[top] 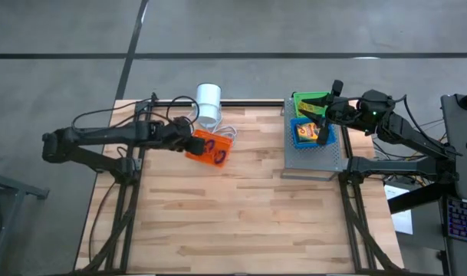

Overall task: Pick & Place Office Desk Supplies
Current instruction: Put the orange bin filled with spring keychains on the shelf

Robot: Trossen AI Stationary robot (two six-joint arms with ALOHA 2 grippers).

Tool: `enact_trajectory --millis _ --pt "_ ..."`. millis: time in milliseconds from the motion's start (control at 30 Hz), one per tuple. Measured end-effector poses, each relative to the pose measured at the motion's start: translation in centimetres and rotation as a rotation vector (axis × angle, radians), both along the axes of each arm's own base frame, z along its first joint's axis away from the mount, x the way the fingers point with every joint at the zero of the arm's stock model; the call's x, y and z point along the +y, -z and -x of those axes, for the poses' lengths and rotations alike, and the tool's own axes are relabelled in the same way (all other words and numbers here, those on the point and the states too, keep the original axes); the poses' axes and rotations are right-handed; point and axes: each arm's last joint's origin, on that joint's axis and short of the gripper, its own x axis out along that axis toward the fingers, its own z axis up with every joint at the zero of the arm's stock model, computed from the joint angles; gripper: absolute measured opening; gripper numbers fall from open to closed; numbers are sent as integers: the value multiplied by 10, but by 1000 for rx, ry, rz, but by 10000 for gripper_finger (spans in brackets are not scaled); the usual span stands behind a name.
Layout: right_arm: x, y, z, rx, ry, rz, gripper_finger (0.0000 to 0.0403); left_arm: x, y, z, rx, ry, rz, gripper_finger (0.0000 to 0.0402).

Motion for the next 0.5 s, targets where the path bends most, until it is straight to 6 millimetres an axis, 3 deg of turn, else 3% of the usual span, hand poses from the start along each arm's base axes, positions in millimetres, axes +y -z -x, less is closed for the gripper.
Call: enact_trajectory --millis 267,500 --pt "0 0 0 0 0 0 139 -5 -4 -6 -111 -108 84 3" --pt "0 0 0 0 0 -2 139 -11 -13 -13 -174 -38 58 3"
